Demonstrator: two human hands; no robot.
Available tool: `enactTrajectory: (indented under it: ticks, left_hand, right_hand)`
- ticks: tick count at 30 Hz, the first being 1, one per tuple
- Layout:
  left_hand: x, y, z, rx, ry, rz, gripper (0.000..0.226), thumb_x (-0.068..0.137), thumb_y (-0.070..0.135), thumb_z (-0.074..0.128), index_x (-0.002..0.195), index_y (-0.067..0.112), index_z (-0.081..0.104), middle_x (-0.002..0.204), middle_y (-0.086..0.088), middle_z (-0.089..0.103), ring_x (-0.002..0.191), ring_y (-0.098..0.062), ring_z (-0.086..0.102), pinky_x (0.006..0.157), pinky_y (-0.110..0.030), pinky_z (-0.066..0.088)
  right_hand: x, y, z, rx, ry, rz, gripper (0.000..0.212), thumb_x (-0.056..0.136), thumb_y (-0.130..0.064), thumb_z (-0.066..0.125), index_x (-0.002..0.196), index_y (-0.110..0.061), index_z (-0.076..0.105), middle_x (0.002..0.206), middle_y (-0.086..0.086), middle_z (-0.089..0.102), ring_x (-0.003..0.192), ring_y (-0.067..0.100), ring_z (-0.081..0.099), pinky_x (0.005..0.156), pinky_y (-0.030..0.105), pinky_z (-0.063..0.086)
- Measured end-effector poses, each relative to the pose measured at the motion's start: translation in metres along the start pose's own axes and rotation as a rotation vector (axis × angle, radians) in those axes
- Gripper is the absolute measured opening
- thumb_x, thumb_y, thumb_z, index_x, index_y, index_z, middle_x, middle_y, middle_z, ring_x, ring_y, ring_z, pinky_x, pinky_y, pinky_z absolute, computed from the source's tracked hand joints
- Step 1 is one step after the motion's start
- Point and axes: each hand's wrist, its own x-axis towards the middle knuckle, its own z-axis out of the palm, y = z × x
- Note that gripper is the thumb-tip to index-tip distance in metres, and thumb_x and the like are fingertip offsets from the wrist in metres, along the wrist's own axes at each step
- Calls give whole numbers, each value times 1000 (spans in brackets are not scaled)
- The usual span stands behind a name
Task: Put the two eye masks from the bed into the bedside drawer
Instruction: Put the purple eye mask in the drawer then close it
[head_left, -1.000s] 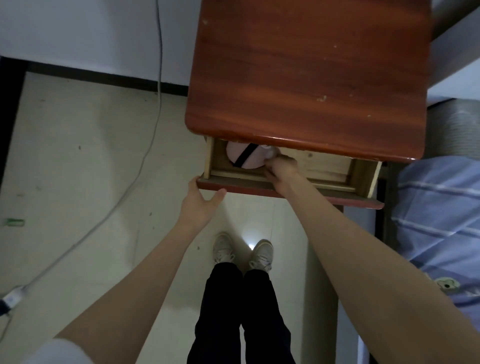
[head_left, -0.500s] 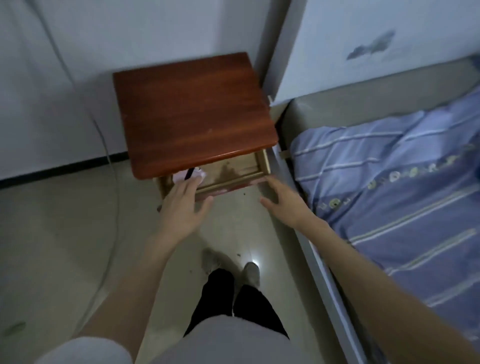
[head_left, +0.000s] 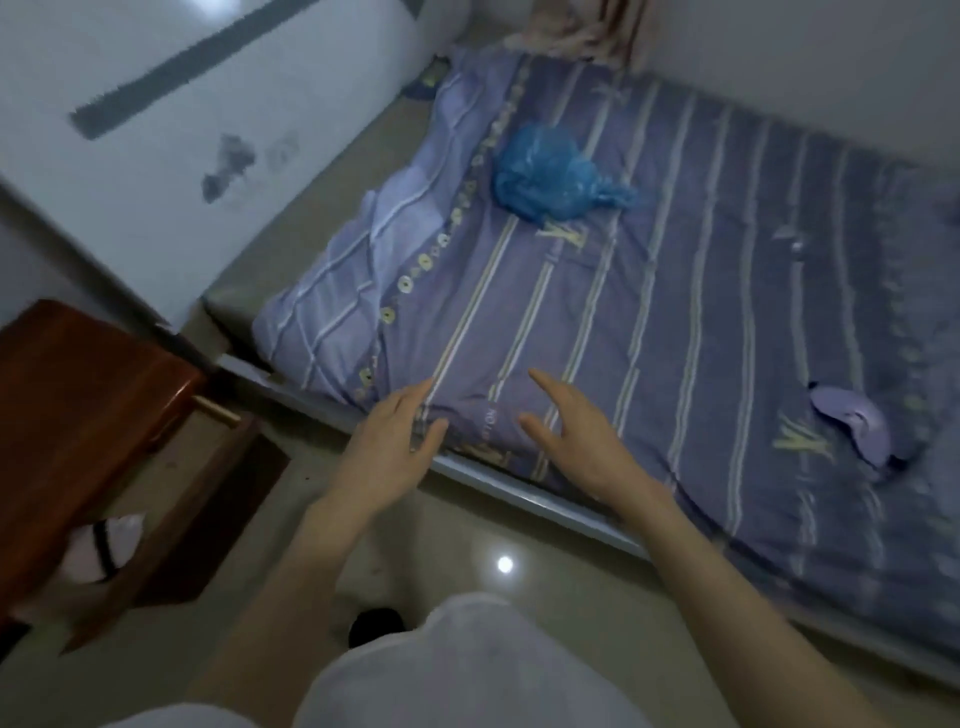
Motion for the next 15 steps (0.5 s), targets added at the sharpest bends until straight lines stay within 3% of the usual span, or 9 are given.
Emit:
enactTrajectory:
  ticks: [8, 15]
  left_hand:
    - [-5, 181, 159, 18, -315, 302, 51, 90, 29, 52, 135, 13, 37, 142, -12, 45, 130, -26, 42, 109, -37, 34]
    - [21, 279, 251, 102, -516, 467, 50, 92, 31, 46, 139, 19, 31, 146, -8, 38, 134, -25, 35, 111, -44, 31]
  right_hand:
    - [-153, 172, -122, 90, 237, 335, 58, 90, -29, 52, 141, -15, 30, 149, 10, 36, 137, 25, 34, 109, 32, 27]
    - [-219, 269, -179, 190, 397, 505, 57, 90, -32, 51, 142, -20, 29, 150, 4, 35, 138, 20, 32, 109, 30, 27]
